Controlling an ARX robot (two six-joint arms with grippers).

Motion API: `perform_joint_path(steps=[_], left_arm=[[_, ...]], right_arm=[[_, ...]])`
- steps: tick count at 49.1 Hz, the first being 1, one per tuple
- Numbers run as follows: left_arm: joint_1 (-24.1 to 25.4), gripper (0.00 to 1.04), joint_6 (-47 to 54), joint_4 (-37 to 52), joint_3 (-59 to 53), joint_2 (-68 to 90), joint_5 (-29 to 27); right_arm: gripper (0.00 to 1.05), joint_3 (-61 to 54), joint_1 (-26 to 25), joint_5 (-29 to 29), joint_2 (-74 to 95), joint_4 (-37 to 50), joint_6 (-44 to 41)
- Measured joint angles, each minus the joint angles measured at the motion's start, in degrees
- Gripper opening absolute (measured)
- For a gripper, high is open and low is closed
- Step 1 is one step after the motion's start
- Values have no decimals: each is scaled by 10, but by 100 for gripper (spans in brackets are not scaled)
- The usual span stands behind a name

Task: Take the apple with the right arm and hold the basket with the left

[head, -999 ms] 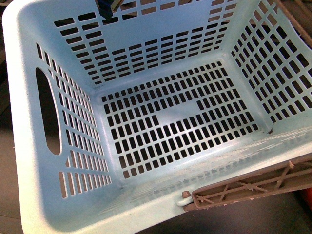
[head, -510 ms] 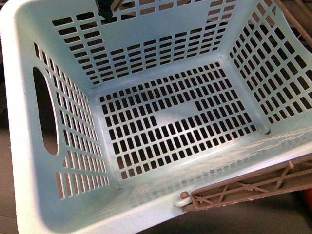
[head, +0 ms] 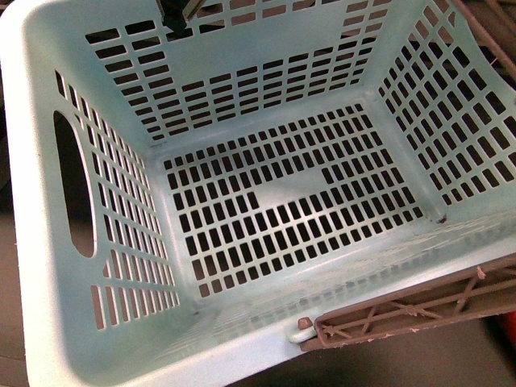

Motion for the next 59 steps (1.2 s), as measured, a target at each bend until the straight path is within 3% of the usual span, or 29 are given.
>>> perform_joint_path(steps=[11, 21, 25, 29, 38, 48, 56, 59], left_arm=[[0, 17, 0, 0, 0, 0, 0], [0, 17, 0, 0, 0, 0, 1], [0, 17, 0, 0, 0, 0, 1], [0, 17, 0, 0, 0, 0, 0], [0, 17, 2, 0, 0, 0, 0], [0, 17, 4, 0, 0, 3, -3], [0, 17, 4, 0, 0, 3, -2], [0, 17, 4, 0, 0, 3, 0]], right_arm=[[79, -25, 92, 36, 46, 35, 33], [79, -25, 122, 57, 83, 58, 54], [87, -26, 127, 59, 86, 59, 61], [98, -28, 128, 62, 82, 61, 68], [96, -36, 110, 96, 38, 52, 88], [96, -69, 64, 179, -81, 7, 131], [96, -74, 58, 179, -101, 9, 140], [88, -107, 50, 148, -106, 90, 110]])
